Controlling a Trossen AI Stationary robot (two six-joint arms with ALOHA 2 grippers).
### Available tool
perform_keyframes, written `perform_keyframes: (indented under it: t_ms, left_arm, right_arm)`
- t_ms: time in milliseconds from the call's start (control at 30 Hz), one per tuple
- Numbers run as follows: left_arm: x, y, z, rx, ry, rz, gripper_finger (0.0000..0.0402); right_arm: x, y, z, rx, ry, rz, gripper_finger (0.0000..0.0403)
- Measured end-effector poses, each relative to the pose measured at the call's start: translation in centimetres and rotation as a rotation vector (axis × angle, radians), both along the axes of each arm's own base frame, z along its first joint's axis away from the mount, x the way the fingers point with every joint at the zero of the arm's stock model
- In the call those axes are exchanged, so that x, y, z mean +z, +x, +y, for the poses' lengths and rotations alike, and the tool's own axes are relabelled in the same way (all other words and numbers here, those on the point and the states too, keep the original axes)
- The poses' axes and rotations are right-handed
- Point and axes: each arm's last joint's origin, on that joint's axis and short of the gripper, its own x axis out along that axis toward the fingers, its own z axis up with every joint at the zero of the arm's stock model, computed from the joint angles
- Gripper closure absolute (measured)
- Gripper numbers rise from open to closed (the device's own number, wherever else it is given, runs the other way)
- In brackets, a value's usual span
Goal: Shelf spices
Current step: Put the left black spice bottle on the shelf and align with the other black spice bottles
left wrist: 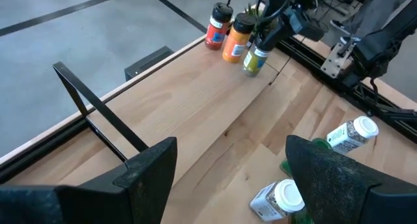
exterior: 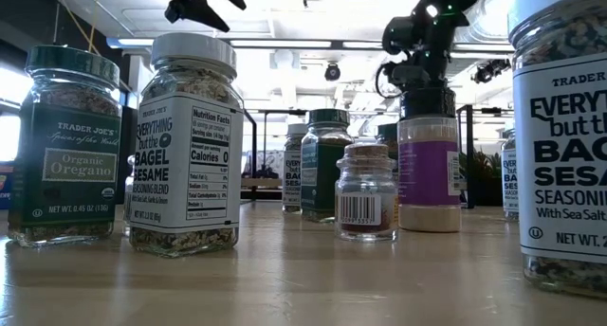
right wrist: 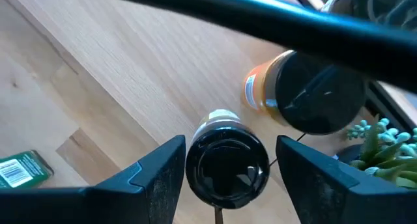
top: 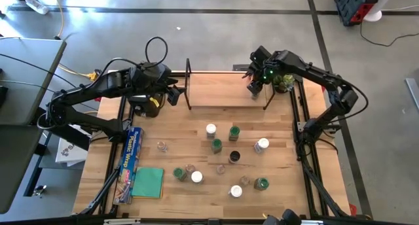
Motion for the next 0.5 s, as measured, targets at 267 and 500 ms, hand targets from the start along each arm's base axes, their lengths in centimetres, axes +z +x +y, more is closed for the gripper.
perform_keyframes:
  t_ms: [267,500]
  left_arm:
    - [0.0,0.0,0.0,-0.009,-0.006,-0.002,0.0119]
    - [0.0,0.0,0.0,-0.009,-0.006,-0.001,0.0119]
  right_arm:
    - [3.4,0.0,-0.1,-0.002,-0.036,-0.030,0.0206]
    - [3.5,-0.9,-2.8,-0.121,-0.059,-0.046,0.0282]
